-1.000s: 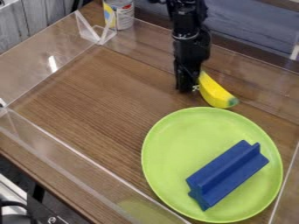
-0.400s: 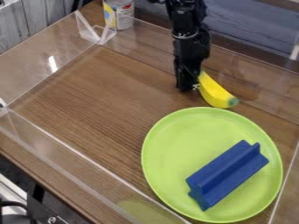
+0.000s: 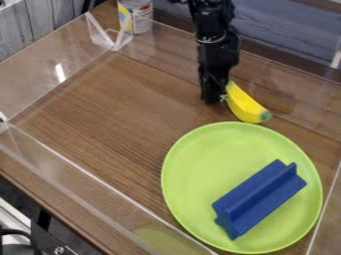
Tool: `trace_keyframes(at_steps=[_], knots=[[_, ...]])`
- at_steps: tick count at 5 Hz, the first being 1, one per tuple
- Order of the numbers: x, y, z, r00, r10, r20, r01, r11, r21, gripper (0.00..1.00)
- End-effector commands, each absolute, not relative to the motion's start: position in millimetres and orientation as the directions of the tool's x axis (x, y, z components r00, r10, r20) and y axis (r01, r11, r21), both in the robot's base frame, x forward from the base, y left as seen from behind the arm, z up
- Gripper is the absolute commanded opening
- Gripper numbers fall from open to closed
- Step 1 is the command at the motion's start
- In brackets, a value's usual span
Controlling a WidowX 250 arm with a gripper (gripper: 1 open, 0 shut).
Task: Remove the banana from inside the green plate and put it on the table
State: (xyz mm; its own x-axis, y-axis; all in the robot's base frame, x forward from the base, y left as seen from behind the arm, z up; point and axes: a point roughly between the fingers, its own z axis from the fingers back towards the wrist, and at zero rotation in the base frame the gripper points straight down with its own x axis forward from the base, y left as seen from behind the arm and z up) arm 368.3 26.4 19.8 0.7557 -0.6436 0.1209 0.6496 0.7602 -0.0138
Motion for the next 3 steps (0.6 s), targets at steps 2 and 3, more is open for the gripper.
trace_keyframes(at_steps=[2, 3], knots=[[371.1, 31.9, 26.9, 0.762, -0.632, 0.143, 0.638, 0.77, 0.002, 0.0], [369.5, 32.1, 26.0, 0.763, -0.63, 0.144, 0.637, 0.771, -0.003, 0.0]])
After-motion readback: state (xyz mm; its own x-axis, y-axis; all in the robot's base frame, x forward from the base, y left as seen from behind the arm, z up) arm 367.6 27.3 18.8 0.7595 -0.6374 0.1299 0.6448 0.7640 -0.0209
